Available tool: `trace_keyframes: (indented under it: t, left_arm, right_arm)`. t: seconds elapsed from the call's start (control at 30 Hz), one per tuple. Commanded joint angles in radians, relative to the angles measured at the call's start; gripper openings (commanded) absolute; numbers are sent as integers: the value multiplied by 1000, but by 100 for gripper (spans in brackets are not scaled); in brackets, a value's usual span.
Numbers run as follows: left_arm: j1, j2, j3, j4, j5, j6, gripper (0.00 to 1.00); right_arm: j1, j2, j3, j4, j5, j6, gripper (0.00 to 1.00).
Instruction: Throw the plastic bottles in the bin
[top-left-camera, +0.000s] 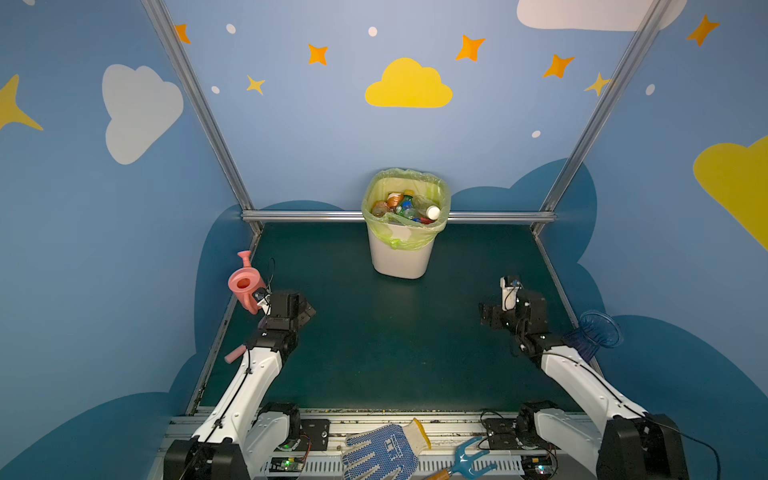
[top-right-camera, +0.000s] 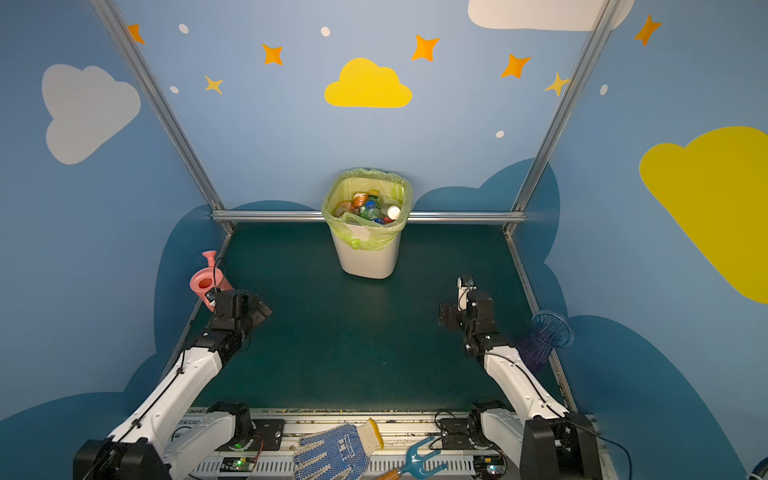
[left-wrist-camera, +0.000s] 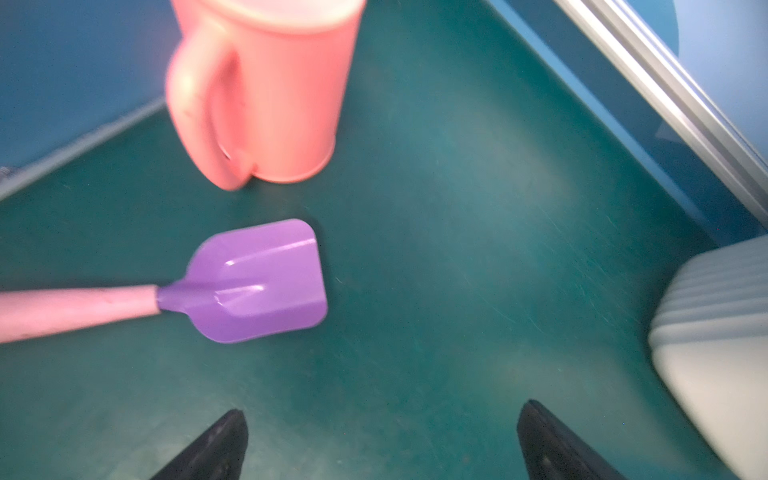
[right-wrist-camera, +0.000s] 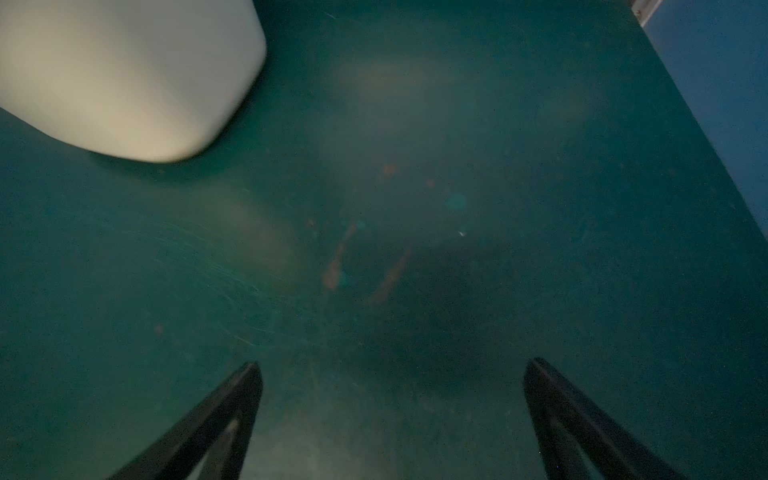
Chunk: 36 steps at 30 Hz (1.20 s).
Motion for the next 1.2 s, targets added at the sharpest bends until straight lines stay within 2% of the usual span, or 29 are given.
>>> trace_keyframes:
  t: [0.0,0.13,0.2,0.43,0.63,0.67,0.73,0.8,1.0,1.1,1.17]
  left_arm:
    - [5,-42,-41,78,-111,48,100]
    - [4,-84,-101,134,-153,56,100]
    - [5,-92,-111,137,-170,59,100]
    - [4,-78,-101,155,-220,76,100]
    - [4,-33,-105,254,-253,125,100]
    - [5,-16,-105,280,-256,144,100]
    - [2,15,-104,323,-283,166,100]
    - [1,52,-108,384,-313,210,100]
    - [-5,227,-135,657,-334,389,100]
    - [-6,348,-164,851,-303,446,100]
    - [-10,392,-136,873,-259,482,100]
  right_arm:
    - [-15,0,-78,336,89,-31,98]
    - [-35,99,-133,486,79,-16,98]
    - [-42,123,-103,452,53,-24,98]
    - [-74,266,-91,674,23,-42,98]
    - [-81,502,-72,884,-9,-65,98]
    - [-84,521,-55,890,-17,-68,98]
    - [-92,464,4,673,-34,-65,98]
    - [-99,492,-16,759,-40,-50,98]
    - [-103,480,-1,708,-49,-49,98]
    - [-105,481,0,708,-50,-50,98]
    - [-106,481,-2,710,-50,-49,98]
